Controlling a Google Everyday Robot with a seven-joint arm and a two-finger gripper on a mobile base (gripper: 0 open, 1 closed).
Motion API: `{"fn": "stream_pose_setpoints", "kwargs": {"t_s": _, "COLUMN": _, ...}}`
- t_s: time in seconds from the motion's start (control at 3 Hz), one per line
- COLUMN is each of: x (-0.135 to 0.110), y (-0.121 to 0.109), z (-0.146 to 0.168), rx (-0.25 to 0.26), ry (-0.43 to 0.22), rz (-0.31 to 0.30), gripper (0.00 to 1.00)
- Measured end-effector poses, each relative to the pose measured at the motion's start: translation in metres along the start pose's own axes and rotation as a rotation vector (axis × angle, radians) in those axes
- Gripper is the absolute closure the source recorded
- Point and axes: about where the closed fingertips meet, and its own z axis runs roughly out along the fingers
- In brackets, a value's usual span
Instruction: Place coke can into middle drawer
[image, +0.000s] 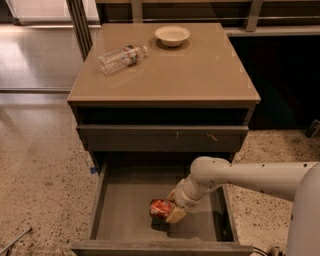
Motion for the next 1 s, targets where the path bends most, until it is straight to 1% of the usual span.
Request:
{"fn": "stream_pose_setpoints", "kwargs": {"t_s": 0.33, "x": 0.000, "y": 0.000, "z": 0.000, "rx": 0.000, "ry": 0.000, "rz": 0.000, "gripper": 1.00}}
{"fn": "stream_pose_setpoints", "kwargs": {"t_s": 0.67, "x": -0.002, "y": 0.003, "z": 0.010, "rx": 0.017, "ry": 0.013, "rz": -0.023, "gripper": 1.00}}
{"fn": "stream_pose_setpoints", "kwargs": {"t_s": 1.0, "x": 0.013, "y": -0.006, "z": 0.057, "rx": 0.012, "ry": 0.066, "rz": -0.015, "gripper": 1.00}}
